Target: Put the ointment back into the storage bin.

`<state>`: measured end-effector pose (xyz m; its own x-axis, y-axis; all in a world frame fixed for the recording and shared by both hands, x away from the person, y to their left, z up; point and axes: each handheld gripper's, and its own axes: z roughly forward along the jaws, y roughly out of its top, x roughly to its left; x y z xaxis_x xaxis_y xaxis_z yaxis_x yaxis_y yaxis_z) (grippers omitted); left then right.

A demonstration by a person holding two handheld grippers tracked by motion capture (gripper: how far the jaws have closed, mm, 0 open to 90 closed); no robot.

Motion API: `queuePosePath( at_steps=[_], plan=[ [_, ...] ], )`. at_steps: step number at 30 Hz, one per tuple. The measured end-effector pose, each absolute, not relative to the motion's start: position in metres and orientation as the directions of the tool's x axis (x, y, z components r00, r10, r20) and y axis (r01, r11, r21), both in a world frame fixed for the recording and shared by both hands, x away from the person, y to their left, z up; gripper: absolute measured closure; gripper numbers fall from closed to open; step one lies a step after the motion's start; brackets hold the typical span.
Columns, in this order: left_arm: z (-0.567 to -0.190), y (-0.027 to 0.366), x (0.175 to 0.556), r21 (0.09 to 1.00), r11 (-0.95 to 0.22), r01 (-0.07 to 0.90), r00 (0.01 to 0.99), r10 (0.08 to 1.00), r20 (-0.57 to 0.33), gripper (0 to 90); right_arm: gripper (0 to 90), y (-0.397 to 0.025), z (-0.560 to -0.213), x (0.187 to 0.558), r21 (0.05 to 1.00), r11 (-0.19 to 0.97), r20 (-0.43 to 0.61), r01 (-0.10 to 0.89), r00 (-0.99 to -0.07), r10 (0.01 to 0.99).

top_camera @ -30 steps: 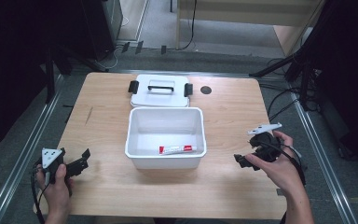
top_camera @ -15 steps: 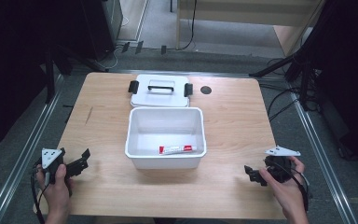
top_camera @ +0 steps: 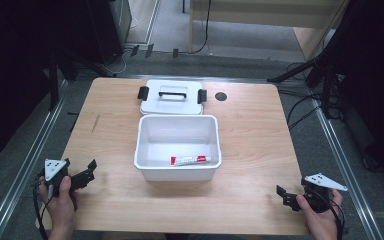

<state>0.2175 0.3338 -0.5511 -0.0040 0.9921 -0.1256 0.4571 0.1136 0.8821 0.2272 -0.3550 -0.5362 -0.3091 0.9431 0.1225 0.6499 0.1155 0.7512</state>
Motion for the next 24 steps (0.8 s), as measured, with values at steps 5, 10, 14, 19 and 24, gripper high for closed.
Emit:
queuePosePath(
  at_steps=[5, 10, 14, 19, 24],
  plan=[
    [-0.551, 0.333, 0.217, 0.883, 0.117, 0.454, -0.014, 0.992, -0.124, 6.9, 7.8, -0.359, -0.541, 0.224, 0.767, 0.091, 0.136, 0.635, -0.299, 0.945],
    [-0.551, 0.333, 0.217, 0.884, 0.115, 0.453, -0.014, 0.992, -0.122, 6.9, 7.8, -0.362, -0.544, 0.224, 0.786, 0.067, 0.144, 0.615, -0.286, 0.947],
    [-0.551, 0.334, 0.217, 0.882, 0.124, 0.456, -0.015, 0.991, -0.132, 6.9, 7.9, -0.362, -0.546, 0.225, 0.805, 0.024, 0.171, 0.593, -0.269, 0.948],
    [-0.552, 0.340, 0.216, 0.874, 0.184, 0.449, -0.021, 0.980, -0.196, 6.9, 10.1, -0.358, -0.548, 0.230, 0.819, 0.002, 0.172, 0.574, -0.248, 0.953],
    [-0.552, 0.339, 0.216, 0.878, 0.181, 0.442, -0.031, 0.982, -0.186, 6.9, 11.0, -0.359, -0.547, 0.229, 0.836, -0.025, 0.179, 0.548, -0.229, 0.957]
  ],
)
